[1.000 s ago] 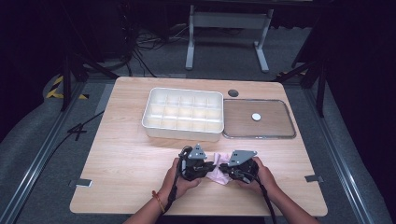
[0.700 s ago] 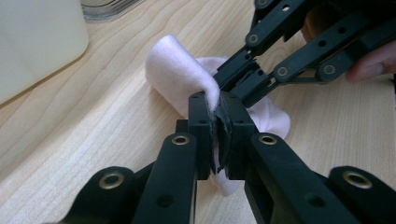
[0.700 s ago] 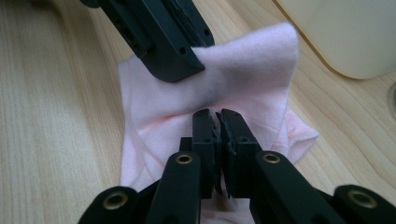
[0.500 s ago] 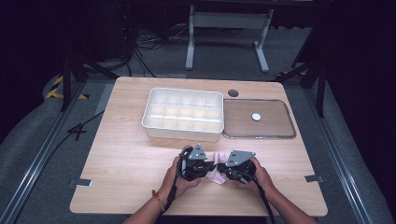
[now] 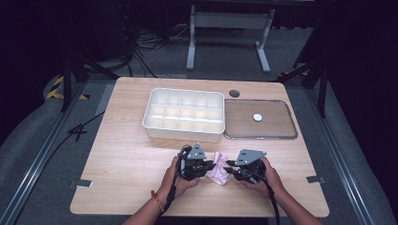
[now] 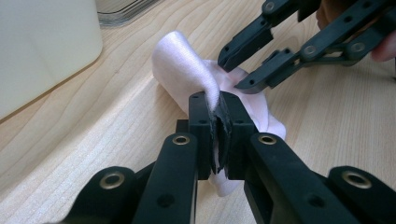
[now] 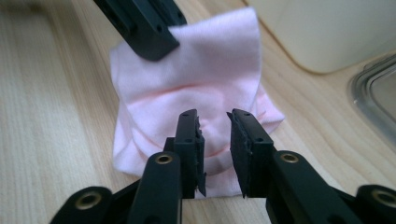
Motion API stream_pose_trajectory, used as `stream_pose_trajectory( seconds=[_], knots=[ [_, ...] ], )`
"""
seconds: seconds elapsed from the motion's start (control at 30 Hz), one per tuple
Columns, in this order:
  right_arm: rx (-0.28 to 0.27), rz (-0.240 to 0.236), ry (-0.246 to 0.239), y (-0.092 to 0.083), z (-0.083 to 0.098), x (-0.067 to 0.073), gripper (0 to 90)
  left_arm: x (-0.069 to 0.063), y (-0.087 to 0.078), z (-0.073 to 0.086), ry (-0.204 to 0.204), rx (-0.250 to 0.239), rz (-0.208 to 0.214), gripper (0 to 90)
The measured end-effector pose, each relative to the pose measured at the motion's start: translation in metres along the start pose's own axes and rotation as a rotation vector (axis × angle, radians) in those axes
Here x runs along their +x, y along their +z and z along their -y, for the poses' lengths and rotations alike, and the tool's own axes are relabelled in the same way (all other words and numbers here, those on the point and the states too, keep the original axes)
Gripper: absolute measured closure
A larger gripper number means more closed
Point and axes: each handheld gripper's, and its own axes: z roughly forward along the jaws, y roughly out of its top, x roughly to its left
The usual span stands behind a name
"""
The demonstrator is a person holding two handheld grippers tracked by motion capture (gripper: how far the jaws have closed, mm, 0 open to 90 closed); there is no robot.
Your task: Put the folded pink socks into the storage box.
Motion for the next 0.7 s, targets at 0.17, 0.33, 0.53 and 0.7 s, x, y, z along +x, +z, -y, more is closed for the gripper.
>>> stream_pose_trajectory(
  seconds=[0.17, 0.33, 0.53, 0.7],
  knots=[
    [0.027, -0.019, 0.001, 0.011, -0.001, 0.0, 76.3, -0.002, 0.002, -0.002, 0.007, 0.0, 0.003, 84.6],
    [0.025, -0.009, -0.008, 0.016, -0.005, 0.004, 76.6, -0.006, 0.006, -0.004, 0.017, 0.002, 0.003, 84.2],
    [0.017, -0.006, -0.008, 0.017, -0.006, 0.004, 71.4, -0.009, 0.01, -0.004, 0.03, 0.019, -0.014, 83.9],
    [-0.018, -0.005, 0.026, 0.0, -0.002, -0.007, 66.6, -0.007, 0.008, -0.004, 0.026, 0.015, -0.024, 83.9]
  ],
)
